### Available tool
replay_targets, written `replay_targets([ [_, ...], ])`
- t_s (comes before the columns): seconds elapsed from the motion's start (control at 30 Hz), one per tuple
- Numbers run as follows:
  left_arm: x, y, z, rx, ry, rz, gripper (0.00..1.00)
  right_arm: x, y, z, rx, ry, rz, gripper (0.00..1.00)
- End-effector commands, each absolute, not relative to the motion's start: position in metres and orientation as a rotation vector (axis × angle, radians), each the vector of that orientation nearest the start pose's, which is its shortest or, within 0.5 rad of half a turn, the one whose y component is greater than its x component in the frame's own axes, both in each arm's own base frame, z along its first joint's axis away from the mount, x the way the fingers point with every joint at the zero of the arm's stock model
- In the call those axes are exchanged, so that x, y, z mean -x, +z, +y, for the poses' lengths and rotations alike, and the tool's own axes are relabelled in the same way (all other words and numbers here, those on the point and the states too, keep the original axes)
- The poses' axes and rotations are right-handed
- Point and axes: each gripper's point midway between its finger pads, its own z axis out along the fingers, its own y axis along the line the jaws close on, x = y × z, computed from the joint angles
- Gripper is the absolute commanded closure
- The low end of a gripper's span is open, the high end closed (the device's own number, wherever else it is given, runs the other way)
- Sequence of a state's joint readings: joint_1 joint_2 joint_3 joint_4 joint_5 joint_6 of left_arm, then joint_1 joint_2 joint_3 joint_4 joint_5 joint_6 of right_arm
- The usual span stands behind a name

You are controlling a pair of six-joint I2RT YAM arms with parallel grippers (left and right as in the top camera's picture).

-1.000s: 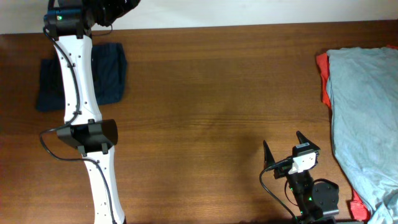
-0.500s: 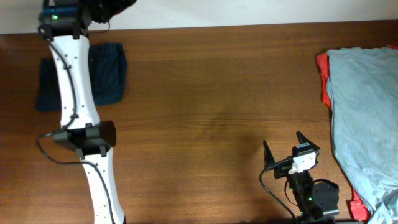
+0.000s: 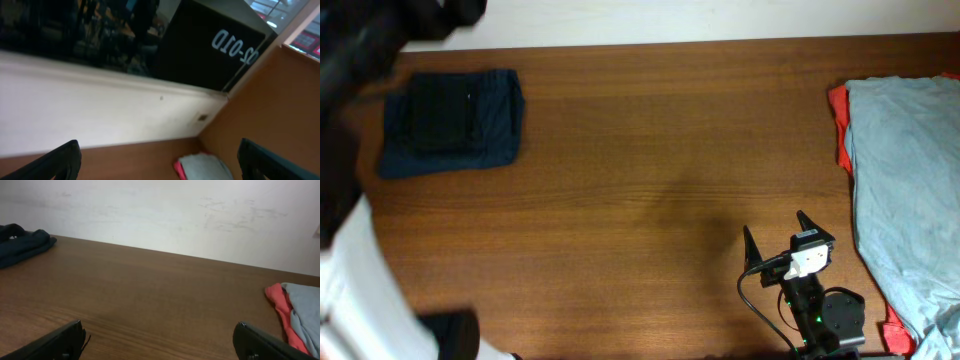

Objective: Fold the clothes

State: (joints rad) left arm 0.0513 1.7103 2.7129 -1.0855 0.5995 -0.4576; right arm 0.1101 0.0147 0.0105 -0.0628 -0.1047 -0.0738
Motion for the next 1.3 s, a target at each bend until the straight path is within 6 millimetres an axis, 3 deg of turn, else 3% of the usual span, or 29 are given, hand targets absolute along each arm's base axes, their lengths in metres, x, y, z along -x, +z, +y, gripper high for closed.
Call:
replay_targets([
  [0.0, -0.359, 0.554, -0.081, 0.015, -0.831, 1.834, 0.01, -0.243, 0.159, 0.041, 0.206, 0.107, 1.625, 0.01],
  [0.13, -0.338, 0.506, -0.082, 0.080, -0.851, 1.962, 0.01, -0.243, 0.159, 0.041, 0.206, 0.107, 1.625, 0.02],
  [0.23, -0.335, 0.459, -0.072, 0.179, -0.800, 2.066, 0.01, -0.243, 0.159, 0.041, 0.206, 0.107, 1.625, 0.01],
  [0.4, -0.331, 0.369, -0.055, 0.345, -0.689, 2.261, 0.01, -0.243, 0.159, 0.041, 0.206, 0.107, 1.625, 0.01],
  [0.43, -0.326, 0.340, -0.052, 0.386, -0.671, 2.327, 0.01, -0.243, 0.159, 0.041, 0.206, 0.107, 1.625, 0.01],
  [0.57, -0.313, 0.279, -0.045, 0.475, -0.612, 2.466, 0.01, -0.243, 0.159, 0.041, 0.206, 0.107, 1.625, 0.01],
  [0.73, -0.295, 0.209, -0.017, 0.604, -0.369, 2.601, 0.00, -0.243, 0.159, 0.041, 0.206, 0.107, 1.625, 0.01],
  [0.9, -0.292, 0.164, 0.013, 0.659, -0.140, 2.581, 0.00, -0.243, 0.159, 0.041, 0.206, 0.107, 1.625, 0.01],
  [1.03, -0.296, 0.137, 0.013, 0.641, -0.155, 2.510, 0.00, -0.243, 0.159, 0.041, 0.206, 0.107, 1.625, 0.01],
  [1.27, -0.283, 0.090, 0.014, 0.626, -0.157, 2.432, 0.01, -0.243, 0.159, 0.041, 0.206, 0.107, 1.625, 0.01],
])
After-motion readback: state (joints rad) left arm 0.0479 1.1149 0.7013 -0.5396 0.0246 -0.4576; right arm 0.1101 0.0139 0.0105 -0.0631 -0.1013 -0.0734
